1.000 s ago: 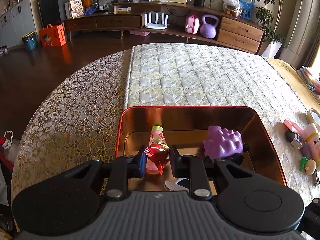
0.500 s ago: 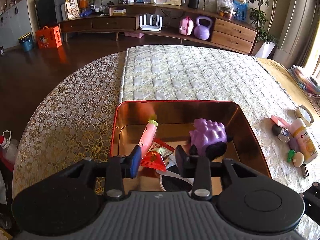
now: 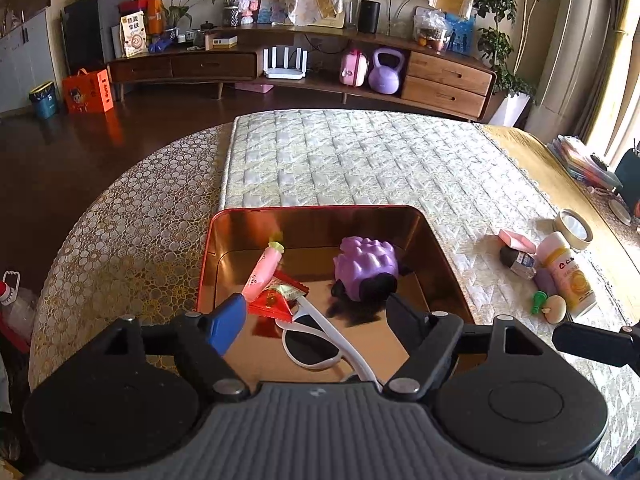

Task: Organize rigid objects
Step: 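Open the left tool to drop the wrapper while the right tool releases the sunglasses into the box, then withdraw both tools from the box toward the remaining items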

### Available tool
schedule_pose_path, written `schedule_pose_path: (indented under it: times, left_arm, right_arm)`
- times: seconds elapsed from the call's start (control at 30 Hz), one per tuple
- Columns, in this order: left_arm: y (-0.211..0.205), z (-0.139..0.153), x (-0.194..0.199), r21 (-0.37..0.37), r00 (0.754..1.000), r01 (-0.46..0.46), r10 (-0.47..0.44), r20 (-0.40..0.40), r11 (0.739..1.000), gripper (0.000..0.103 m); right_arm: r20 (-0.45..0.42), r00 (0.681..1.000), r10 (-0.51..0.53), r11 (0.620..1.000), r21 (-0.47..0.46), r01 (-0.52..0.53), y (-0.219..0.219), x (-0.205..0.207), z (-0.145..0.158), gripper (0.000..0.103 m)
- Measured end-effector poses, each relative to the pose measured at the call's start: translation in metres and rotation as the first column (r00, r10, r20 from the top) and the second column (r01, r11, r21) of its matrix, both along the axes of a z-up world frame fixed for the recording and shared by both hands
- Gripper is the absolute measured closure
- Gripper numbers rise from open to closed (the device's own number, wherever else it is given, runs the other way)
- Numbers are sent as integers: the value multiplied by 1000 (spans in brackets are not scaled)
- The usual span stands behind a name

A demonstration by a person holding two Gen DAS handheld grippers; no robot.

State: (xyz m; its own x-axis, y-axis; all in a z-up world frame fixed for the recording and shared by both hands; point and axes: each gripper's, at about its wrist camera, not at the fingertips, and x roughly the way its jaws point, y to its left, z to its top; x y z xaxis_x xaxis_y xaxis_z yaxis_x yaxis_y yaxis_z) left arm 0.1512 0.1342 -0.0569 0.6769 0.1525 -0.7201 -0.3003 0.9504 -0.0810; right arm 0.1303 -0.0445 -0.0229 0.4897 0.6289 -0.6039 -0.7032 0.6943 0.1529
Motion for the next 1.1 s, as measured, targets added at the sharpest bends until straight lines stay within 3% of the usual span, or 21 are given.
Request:
schedule_pose_path:
  times: [0.17, 0.4, 0.73, 1.1]
  left_arm:
    - [-12, 8, -7, -20, 999, 31, -31, 18, 999, 25]
    - [-36, 16, -15, -38, 994, 86, -83, 65, 996, 20]
    - [-76, 17, -10, -38, 983, 173, -170, 68, 984, 20]
    - [-124, 5, 7, -19, 957, 288, -287, 50, 957, 20]
  right_arm:
    - [2, 1000, -29, 999, 19, 29, -19, 2, 6, 1]
    - [-23, 995, -96, 995, 30, 96, -59, 8, 7, 1]
    - [-64, 970, -236, 972, -7, 236, -121, 28, -1, 0]
    - [-112, 936, -334, 942, -17, 335, -162, 59, -5, 1]
